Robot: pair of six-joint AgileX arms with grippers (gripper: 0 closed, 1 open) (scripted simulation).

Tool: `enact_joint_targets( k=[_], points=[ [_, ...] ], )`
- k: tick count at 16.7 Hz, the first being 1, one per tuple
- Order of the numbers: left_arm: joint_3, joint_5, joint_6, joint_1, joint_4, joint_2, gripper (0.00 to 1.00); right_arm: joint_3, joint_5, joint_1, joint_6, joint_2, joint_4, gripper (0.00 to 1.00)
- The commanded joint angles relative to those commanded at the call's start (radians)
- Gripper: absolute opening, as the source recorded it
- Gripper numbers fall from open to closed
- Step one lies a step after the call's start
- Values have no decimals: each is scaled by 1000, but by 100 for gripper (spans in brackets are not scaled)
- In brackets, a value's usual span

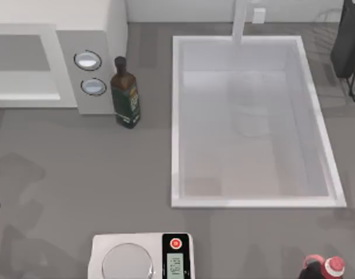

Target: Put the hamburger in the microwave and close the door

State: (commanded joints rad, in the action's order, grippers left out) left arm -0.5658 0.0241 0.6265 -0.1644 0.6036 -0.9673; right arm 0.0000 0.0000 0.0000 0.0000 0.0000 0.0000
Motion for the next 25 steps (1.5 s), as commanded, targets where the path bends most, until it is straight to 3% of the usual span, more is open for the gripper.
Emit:
enact_joint_targets(
  k=[6,11,19,25],
  points=[
    [-232,-10,268,-68,238,-383,100,0,0,0,0,0,0,100],
    [-334,-20,383,-98,339,-547,100,0,0,0,0,0,0,100],
    [-330,-22,388,-97,328,-565,100,0,0,0,0,0,0,100],
    [-233,-22,393,-100,124,-671,100,0,0,0,0,0,0,100]
  ],
)
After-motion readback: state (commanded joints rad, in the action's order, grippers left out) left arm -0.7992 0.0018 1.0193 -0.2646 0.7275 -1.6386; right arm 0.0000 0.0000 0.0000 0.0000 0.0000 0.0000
